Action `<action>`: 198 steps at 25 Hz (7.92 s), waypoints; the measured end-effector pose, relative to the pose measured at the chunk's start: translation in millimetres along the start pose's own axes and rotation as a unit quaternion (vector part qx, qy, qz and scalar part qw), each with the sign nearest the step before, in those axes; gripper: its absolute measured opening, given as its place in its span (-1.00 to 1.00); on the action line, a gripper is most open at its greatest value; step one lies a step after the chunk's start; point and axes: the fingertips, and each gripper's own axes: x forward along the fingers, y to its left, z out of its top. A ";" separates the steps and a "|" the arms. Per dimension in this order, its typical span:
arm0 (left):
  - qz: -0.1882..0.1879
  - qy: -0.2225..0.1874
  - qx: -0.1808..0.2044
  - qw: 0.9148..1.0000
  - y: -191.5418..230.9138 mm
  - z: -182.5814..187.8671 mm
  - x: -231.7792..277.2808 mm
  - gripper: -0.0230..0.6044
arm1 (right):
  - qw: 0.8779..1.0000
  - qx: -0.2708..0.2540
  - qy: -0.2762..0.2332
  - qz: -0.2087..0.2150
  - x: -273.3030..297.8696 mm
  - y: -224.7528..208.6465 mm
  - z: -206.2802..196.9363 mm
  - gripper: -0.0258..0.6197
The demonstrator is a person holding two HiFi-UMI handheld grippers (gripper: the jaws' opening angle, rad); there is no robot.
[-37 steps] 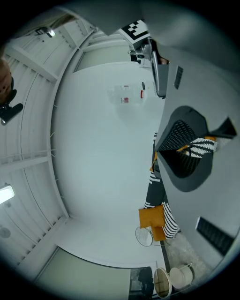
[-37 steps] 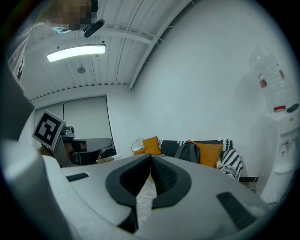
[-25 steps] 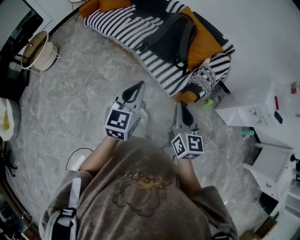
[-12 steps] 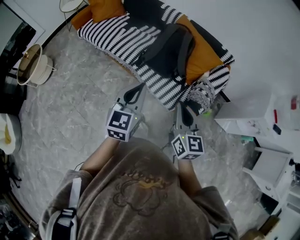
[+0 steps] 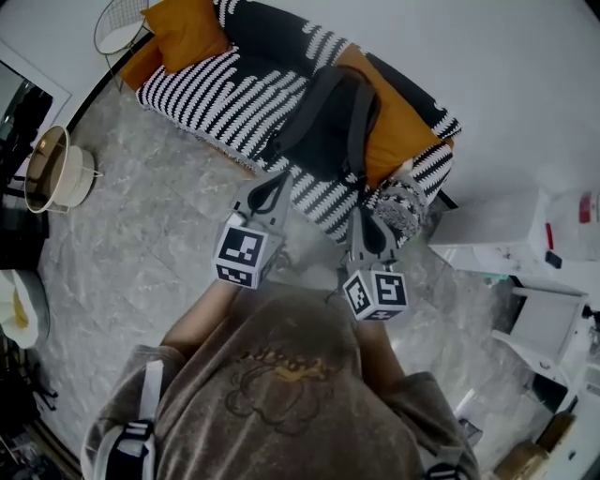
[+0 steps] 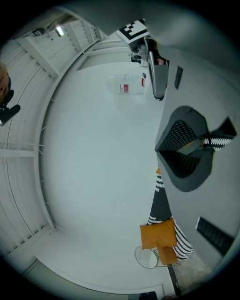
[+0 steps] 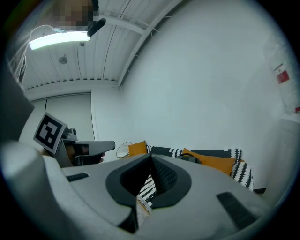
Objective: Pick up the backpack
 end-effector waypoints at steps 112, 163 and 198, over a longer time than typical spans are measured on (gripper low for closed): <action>-0.061 0.330 0.002 0.942 170.5 -294.4 519.2 0.03 | 0.943 0.049 0.271 -0.188 427.7 -324.1 -234.0 -0.15; -0.036 -0.002 0.015 0.999 120.1 94.5 338.5 -0.83 | 0.992 -0.116 -0.049 0.031 289.4 -155.5 140.9 -0.81; -0.133 0.019 0.053 0.990 59.8 69.8 47.3 -0.83 | 0.995 -0.040 -0.080 -0.040 69.6 35.9 97.7 -0.80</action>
